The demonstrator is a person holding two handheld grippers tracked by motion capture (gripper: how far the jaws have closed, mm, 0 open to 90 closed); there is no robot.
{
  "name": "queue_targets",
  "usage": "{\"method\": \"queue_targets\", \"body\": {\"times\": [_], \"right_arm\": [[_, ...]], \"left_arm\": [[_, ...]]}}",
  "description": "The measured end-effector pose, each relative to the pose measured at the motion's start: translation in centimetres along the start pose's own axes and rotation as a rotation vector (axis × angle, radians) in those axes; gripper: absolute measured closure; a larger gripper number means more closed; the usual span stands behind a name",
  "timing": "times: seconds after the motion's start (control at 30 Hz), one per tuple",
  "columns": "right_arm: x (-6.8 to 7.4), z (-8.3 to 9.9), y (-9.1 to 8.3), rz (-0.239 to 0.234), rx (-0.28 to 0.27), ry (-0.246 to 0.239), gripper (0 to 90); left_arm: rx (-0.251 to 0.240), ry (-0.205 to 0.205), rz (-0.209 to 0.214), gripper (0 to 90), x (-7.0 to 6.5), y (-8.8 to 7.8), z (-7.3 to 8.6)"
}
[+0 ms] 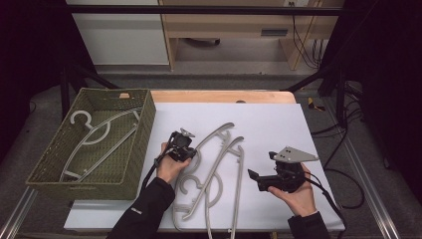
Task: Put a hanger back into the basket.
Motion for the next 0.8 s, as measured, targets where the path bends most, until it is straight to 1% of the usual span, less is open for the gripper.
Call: {"method": "queue_targets", "body": {"times": [0.1, 0.13, 0.17, 0.2, 0.23, 0.27, 0.3, 0.37, 0.4, 0.43, 0.47, 0.5, 0.57, 0.6, 0.63, 0.67, 0.7, 0.73, 0.77, 0.8], "right_arm": [[0.0, -0.1, -0.1, 0.0, -0.003, 0.001, 9.4], [-0.1, -0.1, -0.2, -0.002, -0.004, -0.002, 9.4], [-0.1, -0.1, -0.2, -0.001, -0.008, 0.001, 9.4], [-0.1, -0.1, -0.2, -0.001, -0.008, 0.001, 9.4], [-0.1, -0.1, -0.4, 0.0, -0.007, 0.001, 9.4], [-0.1, -0.2, -0.4, -0.001, -0.009, 0.0, 9.4], [-0.1, -0.2, -0.4, 0.001, -0.009, 0.007, 9.4], [-0.1, -0.2, -0.5, 0.003, -0.008, 0.006, 9.4], [-0.1, -0.2, -0.5, 0.003, -0.007, 0.006, 9.4], [-0.1, -0.2, -0.5, 0.0, -0.008, 0.006, 9.4], [-0.1, -0.2, -0.5, 0.001, -0.008, 0.003, 9.4], [-0.2, -0.2, -0.5, 0.002, -0.008, 0.002, 9.4], [-0.2, -0.2, -0.5, 0.002, -0.006, 0.002, 9.4], [-0.1, -0.2, -0.5, 0.001, -0.006, 0.005, 9.4], [-0.1, -0.1, -0.5, 0.003, -0.004, 0.007, 9.4], [-0.1, -0.1, -0.5, 0.003, -0.004, 0.007, 9.4], [-0.1, -0.1, -0.5, 0.002, -0.002, 0.006, 9.3], [-0.1, -0.1, -0.4, 0.002, 0.001, -0.002, 9.3], [-0.1, -0.1, -0.4, 0.002, 0.004, 0.001, 9.3], [-0.1, -0.1, -0.4, 0.001, 0.005, 0.002, 9.3]], "left_arm": [[-0.041, 0.01, 0.017, 73.9, -0.1, -2.0, -0.5], [-0.05, 0.006, 0.013, 70.7, -0.1, -2.7, -0.6], [-0.051, 0.012, 0.023, 68.0, -0.2, -3.3, -0.6], [-0.051, 0.012, 0.023, 65.5, -0.2, -3.3, -0.6], [-0.047, 0.02, 0.019, 61.1, -0.5, -4.5, -0.5], [-0.036, 0.026, 0.017, 58.6, -0.6, -4.9, -0.3], [-0.023, 0.029, 0.025, 54.8, -0.8, -5.3, -0.1], [-0.002, 0.021, 0.049, 47.0, -1.2, -5.8, 0.4], [-0.002, 0.021, 0.049, 43.9, -1.2, -5.8, 0.4], [0.015, 0.018, 0.068, 41.2, -1.4, -5.9, 1.0], [0.015, 0.018, 0.068, 41.0, -1.4, -5.9, 1.0], [0.032, 0.016, 0.073, 42.1, -1.4, -5.8, 1.6], [0.046, 0.002, 0.084, 44.4, -1.5, -5.4, 2.2], [0.052, -0.004, 0.081, 45.3, -1.4, -5.2, 2.5], [0.067, -0.013, 0.086, 46.3, -1.4, -4.9, 2.8], [0.067, -0.013, 0.086, 48.4, -1.4, -4.9, 2.8], [0.076, -0.018, 0.088, 48.4, -1.4, -4.6, 3.0], [0.083, -0.02, 0.091, 50.4, -1.4, -4.4, 3.2], [0.098, -0.025, 0.087, 50.8, -1.5, -4.1, 3.5], [0.104, -0.029, 0.084, 51.8, -1.5, -3.9, 3.6]]}}
Point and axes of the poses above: each handheld gripper's, and its own axes: y roughly forward along the jaws, z roughly out of its underside, x roughly to its left, the point moved 7 cm from there along y, roughly forward along the jaws, and after that the axes turned 12 degrees about y, right-handed, at the moved point
